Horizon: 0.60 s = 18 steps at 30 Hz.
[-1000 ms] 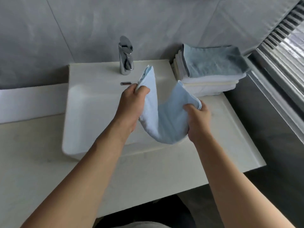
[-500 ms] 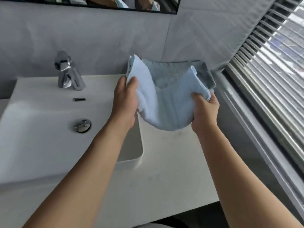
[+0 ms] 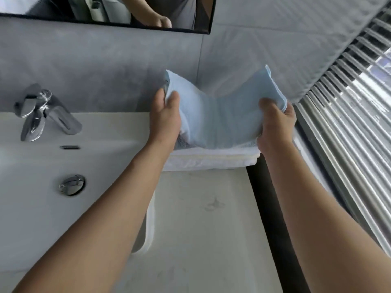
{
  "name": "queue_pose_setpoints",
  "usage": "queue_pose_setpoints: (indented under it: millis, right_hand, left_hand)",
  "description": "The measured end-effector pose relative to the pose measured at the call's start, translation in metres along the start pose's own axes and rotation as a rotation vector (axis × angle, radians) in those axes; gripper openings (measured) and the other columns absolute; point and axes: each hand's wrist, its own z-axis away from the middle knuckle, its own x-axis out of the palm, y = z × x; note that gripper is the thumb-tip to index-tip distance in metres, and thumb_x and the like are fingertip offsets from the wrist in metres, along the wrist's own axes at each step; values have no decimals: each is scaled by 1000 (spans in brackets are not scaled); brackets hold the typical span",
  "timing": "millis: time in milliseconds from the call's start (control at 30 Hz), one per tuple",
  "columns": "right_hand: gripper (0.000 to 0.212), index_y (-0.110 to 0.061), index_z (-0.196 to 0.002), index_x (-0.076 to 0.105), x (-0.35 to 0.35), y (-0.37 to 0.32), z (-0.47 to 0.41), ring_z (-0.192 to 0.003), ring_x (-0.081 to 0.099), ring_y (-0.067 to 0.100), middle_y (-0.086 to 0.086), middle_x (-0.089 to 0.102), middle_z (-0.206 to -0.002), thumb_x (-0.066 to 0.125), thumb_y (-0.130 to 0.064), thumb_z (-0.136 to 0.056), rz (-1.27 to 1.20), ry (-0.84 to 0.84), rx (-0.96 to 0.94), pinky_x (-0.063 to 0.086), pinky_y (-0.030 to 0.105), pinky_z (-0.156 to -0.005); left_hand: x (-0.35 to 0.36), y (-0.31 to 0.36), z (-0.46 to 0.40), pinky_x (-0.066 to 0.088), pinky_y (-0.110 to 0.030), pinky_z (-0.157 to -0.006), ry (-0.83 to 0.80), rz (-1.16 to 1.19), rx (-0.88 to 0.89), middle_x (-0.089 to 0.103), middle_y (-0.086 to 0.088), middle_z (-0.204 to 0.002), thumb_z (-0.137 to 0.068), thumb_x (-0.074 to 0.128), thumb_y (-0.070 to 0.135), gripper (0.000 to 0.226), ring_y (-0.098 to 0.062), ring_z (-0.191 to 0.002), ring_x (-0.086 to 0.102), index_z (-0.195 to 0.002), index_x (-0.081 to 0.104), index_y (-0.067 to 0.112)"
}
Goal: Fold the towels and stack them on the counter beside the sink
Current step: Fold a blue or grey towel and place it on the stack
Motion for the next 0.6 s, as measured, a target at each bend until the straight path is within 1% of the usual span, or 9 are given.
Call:
queue_pose_setpoints:
  millis: [100, 200, 267, 300, 367, 433, 500, 567, 600]
  right_hand:
    - [18, -14, -94, 67, 1, 17, -34, -71, 61, 14, 1, 66, -81, 62, -6, -79, 74, 44, -15, 54, 28, -68]
    - [28, -14, -106, 64, -9, 49, -46, -71, 58, 13, -1, 64, -85, 56, -6, -80, 283, 95, 138, 49, 25, -63]
    - [39, -19, -108, 63, -19, 70, -45, -69, 57, 11, -5, 64, -85, 49, -1, -77, 346, 136, 211, 47, 20, -56]
    - [43, -21, -108, 62, -23, 77, -44, -69, 57, 10, -6, 64, -85, 46, 1, -75, 360, 155, 206, 45, 17, -54]
    - [52, -24, -116, 61, -25, 83, -46, -78, 62, 8, -9, 67, -95, 43, 1, -74, 399, 186, 187, 46, 14, -58]
    - [60, -27, -129, 56, -24, 82, -50, -90, 65, 6, -10, 67, -110, 44, -1, -77, 403, 207, 176, 51, 17, -69]
    - [59, -28, -135, 52, -24, 82, -54, -98, 64, 3, -11, 64, -118, 46, -3, -82, 386, 201, 136, 53, 18, -79]
    - [54, -28, -134, 53, -23, 82, -54, -100, 63, 1, -12, 63, -119, 49, -6, -85, 379, 179, 95, 53, 18, -84]
    - [51, -29, -131, 54, -22, 82, -55, -101, 64, 1, -12, 63, -119, 48, -6, -86, 389, 171, 91, 54, 20, -87]
  left_hand:
    - [7, -24, -23, 44, -30, -67, -4, -163, -21, 60, 16, -78, -93, 49, 28, 13, -7, -71, 53, -81, 52, 28]
    - [4, -58, -35, 40, -31, -64, -62, -459, -230, 60, 0, -90, -89, 48, 19, 6, -20, -76, 54, -85, 53, 18]
    - [2, -71, -40, 36, -30, -58, -23, -510, -302, 54, 3, -78, -87, 50, 25, 10, -20, -68, 51, -82, 49, 16]
    - [4, -71, -43, 33, -29, -54, 2, -504, -297, 52, 5, -74, -88, 51, 32, 16, -17, -62, 49, -81, 47, 17]
    - [8, -66, -51, 32, -29, -52, 7, -524, -247, 51, 7, -73, -90, 51, 42, 26, -13, -61, 48, -87, 49, 16]
    - [11, -63, -56, 29, -33, -53, 4, -574, -137, 47, 9, -72, -95, 47, 38, 23, -17, -64, 46, -90, 47, 16]
    - [11, -63, -56, 23, -36, -57, 86, -597, -6, 43, 10, -70, -99, 42, 33, 17, -20, -68, 41, -92, 44, 17]
    - [10, -65, -54, 25, -32, -62, 191, -632, 73, 49, 11, -74, -102, 39, 31, 18, -20, -74, 43, -101, 48, 15]
    - [8, -68, -52, 27, -32, -65, 204, -686, 73, 55, 5, -83, -103, 37, 30, 22, -22, -79, 46, -109, 49, 13]
